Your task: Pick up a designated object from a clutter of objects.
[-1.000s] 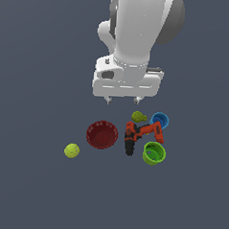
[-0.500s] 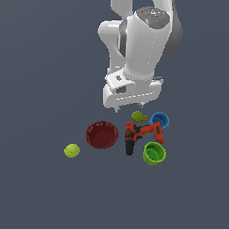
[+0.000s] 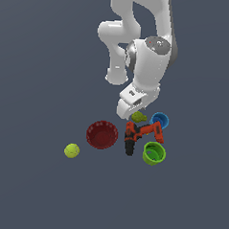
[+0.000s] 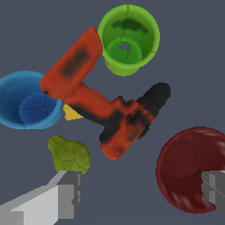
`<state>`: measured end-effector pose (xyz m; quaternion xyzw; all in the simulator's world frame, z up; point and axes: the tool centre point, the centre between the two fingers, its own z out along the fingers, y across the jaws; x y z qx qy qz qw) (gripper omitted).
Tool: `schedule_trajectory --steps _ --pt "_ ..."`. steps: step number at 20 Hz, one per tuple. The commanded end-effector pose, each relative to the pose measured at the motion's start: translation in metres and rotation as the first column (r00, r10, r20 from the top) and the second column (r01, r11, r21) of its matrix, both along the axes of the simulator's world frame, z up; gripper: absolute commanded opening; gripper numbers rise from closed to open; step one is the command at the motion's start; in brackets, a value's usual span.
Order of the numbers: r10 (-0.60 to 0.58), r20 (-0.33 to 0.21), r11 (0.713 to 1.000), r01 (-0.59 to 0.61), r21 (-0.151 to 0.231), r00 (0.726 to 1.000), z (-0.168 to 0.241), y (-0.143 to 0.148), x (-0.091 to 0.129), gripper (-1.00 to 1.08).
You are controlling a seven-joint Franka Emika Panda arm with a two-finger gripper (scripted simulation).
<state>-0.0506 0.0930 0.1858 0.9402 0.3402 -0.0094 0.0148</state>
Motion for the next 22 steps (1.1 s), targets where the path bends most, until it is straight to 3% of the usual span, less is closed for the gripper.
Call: schedule_trajectory --steps 1,5,12,17,22 --pt "0.090 0.000 0.996 -0.090 0.004 0.996 -0.016 0.009 -0.011 1.00" --pt "0.228 -0.001 0.974 -0.228 0.011 0.974 -0.039 0.023 -0.030 1.00" --pt "0.432 0.002 0.901 -0.432 0.023 0.902 -0.072 0.042 -0.063 1.00" --pt "0.522 0.005 0.852 -0.522 0.030 0.853 -0.086 0.049 -0.080 1.00" --pt "0.571 0.007 0.821 -0.570 0.033 0.821 -0.093 0.053 -0.091 1.00"
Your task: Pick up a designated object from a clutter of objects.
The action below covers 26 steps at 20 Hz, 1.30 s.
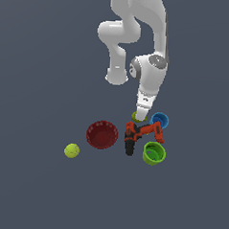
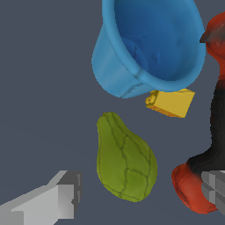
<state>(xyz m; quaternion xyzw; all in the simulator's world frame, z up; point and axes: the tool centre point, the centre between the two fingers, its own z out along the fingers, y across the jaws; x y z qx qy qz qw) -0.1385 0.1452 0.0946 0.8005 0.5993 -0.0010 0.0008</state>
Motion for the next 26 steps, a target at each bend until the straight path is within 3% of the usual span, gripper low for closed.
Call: schedule_trajectory --steps 1,10,26 --pt "0.023 0.001 1.000 -0.023 0.002 1.000 -0.003 0.001 -0.004 1.00" --pt "0.026 0.000 1.000 -0.026 0.003 1.000 -0.009 0.002 -0.005 1.00" --pt "0.031 0.000 1.000 -0.031 0.003 1.000 -0.054 0.002 -0.005 1.00"
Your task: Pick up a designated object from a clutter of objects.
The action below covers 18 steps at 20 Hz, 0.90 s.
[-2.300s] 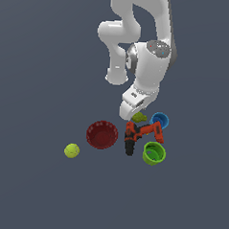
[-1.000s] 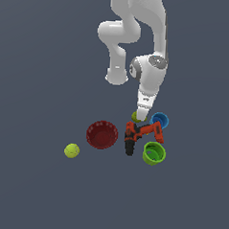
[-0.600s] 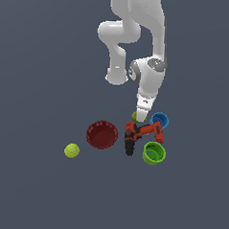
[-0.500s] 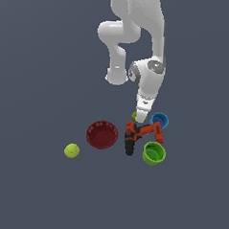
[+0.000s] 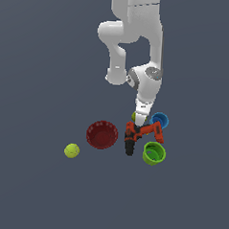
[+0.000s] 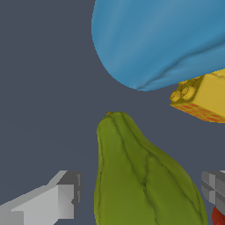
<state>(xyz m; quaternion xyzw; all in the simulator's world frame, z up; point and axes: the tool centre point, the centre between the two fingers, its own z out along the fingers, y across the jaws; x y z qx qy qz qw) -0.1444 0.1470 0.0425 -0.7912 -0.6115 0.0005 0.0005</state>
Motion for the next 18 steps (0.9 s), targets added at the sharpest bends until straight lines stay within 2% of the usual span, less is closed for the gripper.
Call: schedule_trajectory --steps 1,2,18 --pt "0.000 0.001 1.000 0.000 0.000 1.000 -0.0018 0.0001 0.0005 1.00" --pt "0.000 0.001 1.000 0.000 0.000 1.000 -0.0018 0.0001 0.0005 -1.00" --pt "0.000 0.003 1.000 0.000 0.000 1.000 0.0070 -0.0016 0.0034 -1.00"
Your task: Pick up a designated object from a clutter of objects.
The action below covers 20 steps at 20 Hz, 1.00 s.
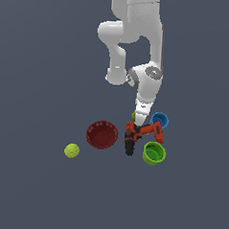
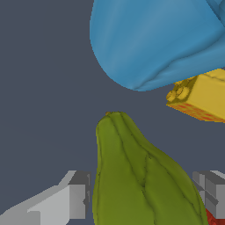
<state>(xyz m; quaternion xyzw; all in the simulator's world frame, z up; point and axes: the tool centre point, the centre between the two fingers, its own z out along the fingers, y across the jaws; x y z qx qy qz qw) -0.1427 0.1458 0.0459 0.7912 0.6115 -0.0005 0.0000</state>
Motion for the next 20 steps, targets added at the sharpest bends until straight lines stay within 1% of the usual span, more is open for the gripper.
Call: schedule_trajectory --steps 1,9,20 --pt "0.000 0.002 1.000 0.000 0.000 1.000 0.006 -0.001 0.003 -1.00" --pt "0.001 0.001 1.000 -0.001 0.001 1.000 0.045 -0.007 0.014 -1.00" --pt "0.002 0.000 1.000 -0.002 0.006 1.000 0.133 -0.020 0.040 -1.00"
